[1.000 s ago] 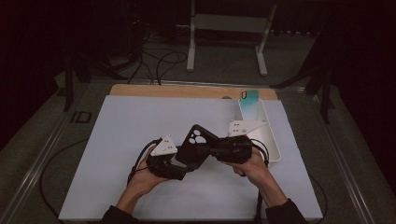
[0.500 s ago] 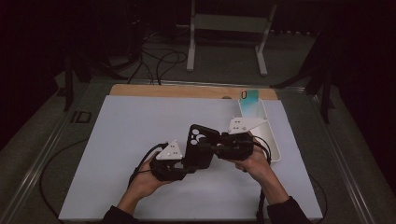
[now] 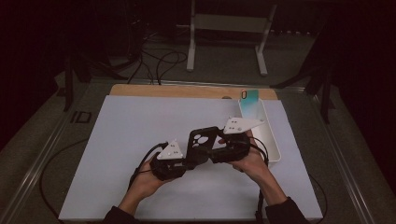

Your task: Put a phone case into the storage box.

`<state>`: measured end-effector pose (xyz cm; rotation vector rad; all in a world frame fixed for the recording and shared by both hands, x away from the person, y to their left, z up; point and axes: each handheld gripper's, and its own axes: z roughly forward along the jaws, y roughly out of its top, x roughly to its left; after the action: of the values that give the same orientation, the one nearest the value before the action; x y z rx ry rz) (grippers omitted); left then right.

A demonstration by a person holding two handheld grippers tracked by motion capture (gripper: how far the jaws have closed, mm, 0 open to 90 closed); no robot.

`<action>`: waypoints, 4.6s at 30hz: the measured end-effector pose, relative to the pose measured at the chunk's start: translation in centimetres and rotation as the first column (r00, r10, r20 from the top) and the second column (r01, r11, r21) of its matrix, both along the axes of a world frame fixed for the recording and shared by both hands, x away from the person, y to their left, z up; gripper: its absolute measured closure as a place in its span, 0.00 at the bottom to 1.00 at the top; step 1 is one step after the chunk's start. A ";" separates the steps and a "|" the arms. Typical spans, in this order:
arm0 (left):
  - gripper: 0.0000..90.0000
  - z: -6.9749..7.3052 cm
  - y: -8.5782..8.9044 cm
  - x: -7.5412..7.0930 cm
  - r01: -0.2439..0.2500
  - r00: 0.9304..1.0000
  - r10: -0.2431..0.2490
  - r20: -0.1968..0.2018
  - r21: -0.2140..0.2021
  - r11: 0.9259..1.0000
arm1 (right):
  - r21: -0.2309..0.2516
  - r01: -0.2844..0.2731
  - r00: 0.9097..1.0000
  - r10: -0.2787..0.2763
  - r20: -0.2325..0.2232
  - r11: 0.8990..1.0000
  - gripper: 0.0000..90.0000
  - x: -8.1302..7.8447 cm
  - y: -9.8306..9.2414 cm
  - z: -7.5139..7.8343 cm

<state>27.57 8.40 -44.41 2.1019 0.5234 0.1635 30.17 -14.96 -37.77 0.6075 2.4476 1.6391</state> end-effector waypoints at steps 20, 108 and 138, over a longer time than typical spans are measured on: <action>0.89 0.1 0.7 0.5 -0.180 0.984 0.180 0.018 0.005 0.984 | -0.018 0.225 0.974 -0.224 0.015 0.974 0.11 -0.8 0.5 0.0; 0.00 0.8 7.0 -0.3 -0.478 0.862 0.489 0.136 -0.101 0.872 | 0.063 0.454 0.890 -0.456 0.022 0.889 0.15 1.1 1.7 1.3; 0.00 -2.3 13.8 -3.1 -0.546 0.809 0.564 0.168 -0.141 0.826 | 0.042 0.496 0.866 -0.497 0.052 0.868 0.15 3.4 0.4 1.5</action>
<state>24.45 22.23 -46.68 1.7658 0.9948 0.6755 33.55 -14.53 -36.24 1.0687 1.9933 1.4474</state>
